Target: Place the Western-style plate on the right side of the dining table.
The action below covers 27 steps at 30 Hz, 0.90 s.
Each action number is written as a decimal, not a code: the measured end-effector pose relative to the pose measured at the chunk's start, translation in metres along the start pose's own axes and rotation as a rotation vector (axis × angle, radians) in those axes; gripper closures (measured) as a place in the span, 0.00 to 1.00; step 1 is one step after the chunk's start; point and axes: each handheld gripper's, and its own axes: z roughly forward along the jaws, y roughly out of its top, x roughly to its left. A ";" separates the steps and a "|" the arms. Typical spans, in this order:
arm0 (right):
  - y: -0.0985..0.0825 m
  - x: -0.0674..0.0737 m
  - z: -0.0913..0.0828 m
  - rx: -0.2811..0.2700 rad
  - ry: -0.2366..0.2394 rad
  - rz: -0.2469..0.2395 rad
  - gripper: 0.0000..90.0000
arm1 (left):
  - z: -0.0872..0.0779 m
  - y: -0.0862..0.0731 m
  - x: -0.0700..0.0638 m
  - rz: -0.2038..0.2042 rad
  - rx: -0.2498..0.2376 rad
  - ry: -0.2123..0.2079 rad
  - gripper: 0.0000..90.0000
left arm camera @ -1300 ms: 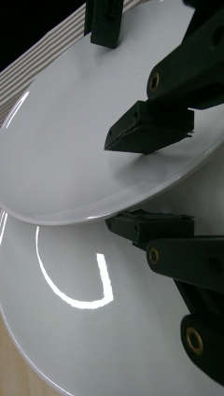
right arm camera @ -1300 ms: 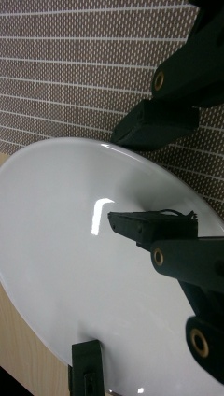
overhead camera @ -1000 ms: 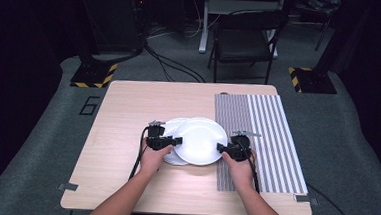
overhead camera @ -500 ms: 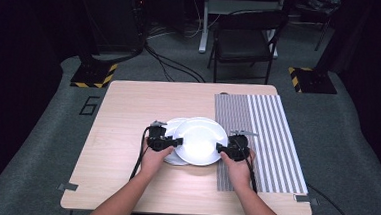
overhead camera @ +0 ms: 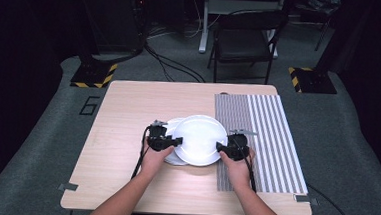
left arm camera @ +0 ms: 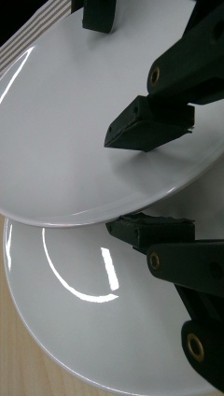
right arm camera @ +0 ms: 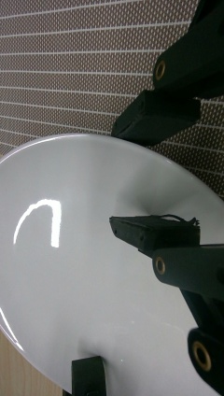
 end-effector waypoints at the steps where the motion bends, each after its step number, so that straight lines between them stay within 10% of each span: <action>1: 0.001 0.000 -0.001 -0.002 0.001 0.000 0.59 | 0.000 0.000 0.000 -0.004 -0.001 0.002 0.62; 27: 0.004 -0.003 -0.002 0.002 0.005 0.012 0.58 | 0.002 0.004 -0.003 -0.005 0.011 0.005 0.63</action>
